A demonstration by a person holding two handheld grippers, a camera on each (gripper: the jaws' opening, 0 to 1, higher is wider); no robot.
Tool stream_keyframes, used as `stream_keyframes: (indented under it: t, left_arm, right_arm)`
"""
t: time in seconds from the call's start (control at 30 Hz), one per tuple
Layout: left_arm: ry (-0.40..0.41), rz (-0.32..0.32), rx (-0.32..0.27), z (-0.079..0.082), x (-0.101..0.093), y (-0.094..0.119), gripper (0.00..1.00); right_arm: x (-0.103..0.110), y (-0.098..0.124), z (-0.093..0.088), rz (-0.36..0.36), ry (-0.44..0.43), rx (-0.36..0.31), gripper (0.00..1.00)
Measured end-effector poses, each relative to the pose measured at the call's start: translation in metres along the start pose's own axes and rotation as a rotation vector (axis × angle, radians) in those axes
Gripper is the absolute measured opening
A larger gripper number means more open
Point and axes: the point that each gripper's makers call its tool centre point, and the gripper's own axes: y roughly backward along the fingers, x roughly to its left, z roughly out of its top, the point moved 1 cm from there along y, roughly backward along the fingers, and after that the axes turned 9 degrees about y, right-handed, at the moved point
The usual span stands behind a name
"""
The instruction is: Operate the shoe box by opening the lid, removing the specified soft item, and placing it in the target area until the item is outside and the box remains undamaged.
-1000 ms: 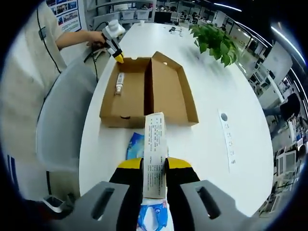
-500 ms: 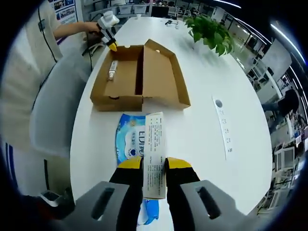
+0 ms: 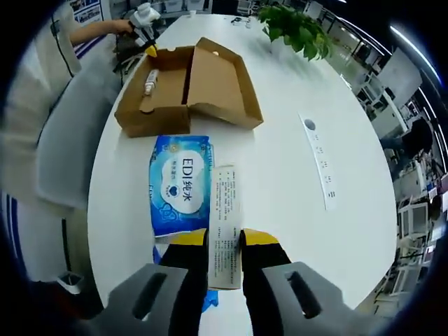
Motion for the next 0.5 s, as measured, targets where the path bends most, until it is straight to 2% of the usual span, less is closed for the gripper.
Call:
stream_keyframes:
  t: [0.5]
  left_arm:
    - [0.016, 0.009, -0.009, 0.001, 0.0, 0.0, 0.04]
  right_arm:
    - [0.0, -0.026, -0.05, 0.044, 0.0, 0.093, 0.15]
